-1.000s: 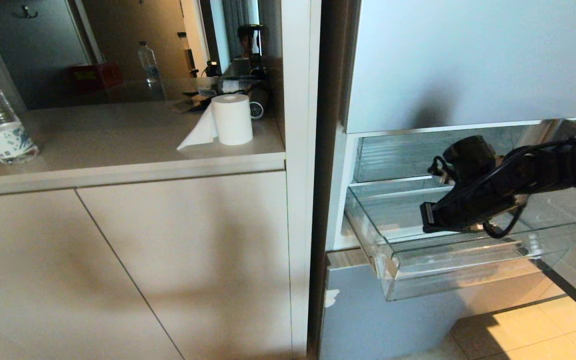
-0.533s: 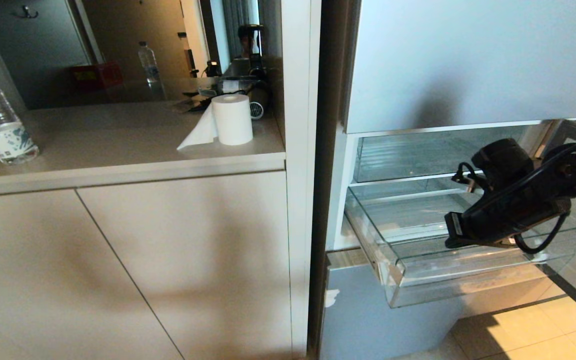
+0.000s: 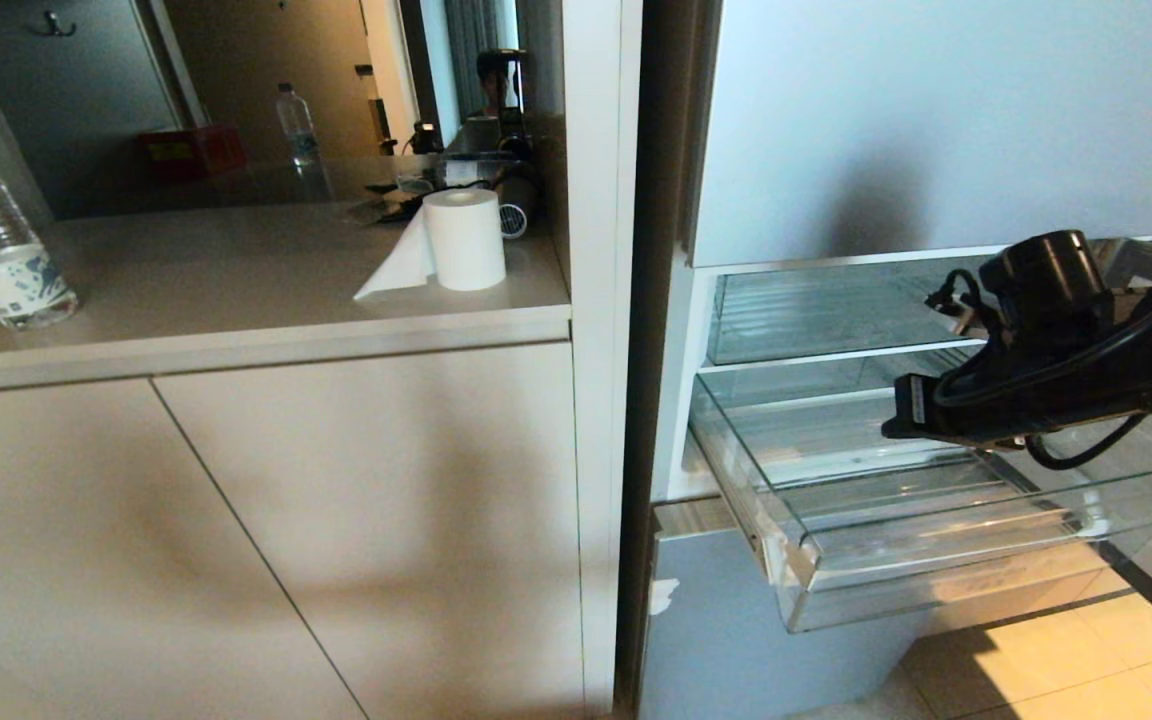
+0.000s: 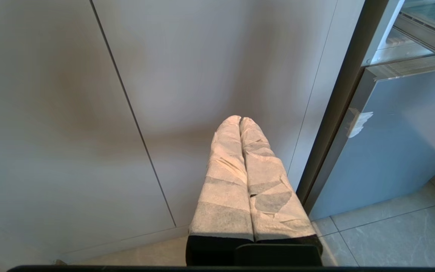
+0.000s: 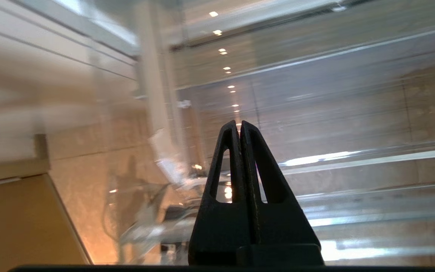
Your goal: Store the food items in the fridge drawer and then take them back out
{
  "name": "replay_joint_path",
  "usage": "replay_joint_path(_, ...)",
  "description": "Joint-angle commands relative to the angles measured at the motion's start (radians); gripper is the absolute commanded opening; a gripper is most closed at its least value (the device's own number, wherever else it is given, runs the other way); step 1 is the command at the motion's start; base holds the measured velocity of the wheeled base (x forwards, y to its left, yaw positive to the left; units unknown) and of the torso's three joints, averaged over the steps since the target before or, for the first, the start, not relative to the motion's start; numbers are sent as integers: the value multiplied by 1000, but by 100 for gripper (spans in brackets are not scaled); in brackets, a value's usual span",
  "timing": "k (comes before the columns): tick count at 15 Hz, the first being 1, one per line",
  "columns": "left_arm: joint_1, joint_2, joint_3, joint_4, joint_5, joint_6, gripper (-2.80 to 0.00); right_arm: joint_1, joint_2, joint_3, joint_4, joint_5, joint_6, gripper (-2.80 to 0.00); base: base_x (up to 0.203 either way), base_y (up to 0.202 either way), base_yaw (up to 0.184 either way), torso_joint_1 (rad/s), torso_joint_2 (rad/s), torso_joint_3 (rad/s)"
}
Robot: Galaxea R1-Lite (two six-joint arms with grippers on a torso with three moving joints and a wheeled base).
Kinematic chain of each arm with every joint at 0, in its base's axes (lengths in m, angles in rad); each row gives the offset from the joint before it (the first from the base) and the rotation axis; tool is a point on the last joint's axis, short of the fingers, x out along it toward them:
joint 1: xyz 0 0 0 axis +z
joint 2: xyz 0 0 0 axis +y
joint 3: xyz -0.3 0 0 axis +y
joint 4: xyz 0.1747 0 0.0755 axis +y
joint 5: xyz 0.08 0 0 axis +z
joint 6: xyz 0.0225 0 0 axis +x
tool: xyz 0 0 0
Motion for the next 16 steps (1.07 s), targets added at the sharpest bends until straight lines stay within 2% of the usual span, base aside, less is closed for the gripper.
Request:
replay_joint_path(1,0,1,0,0,1,0,-280,27,-115,45,-2,1,7,-280,0,0,0,0,0,0)
replay_joint_path(5,0,1,0,0,1,0,-280,63,-416,214,-3,1,3,-280,0,0,0,0,0,0)
replay_joint_path(11,0,1,0,0,1,1,-280,74,-1035,521,-3,-21,-39,-280,0,0,0,0,0,0)
replay_joint_path(13,0,1,0,0,1,0,-280,73,-1239,638,-2,-65,-65,-280,0,0,0,0,0,0)
replay_joint_path(16,0,1,0,0,1,0,-280,75,-1462,842,-2,-202,-148,-280,0,0,0,0,0,0)
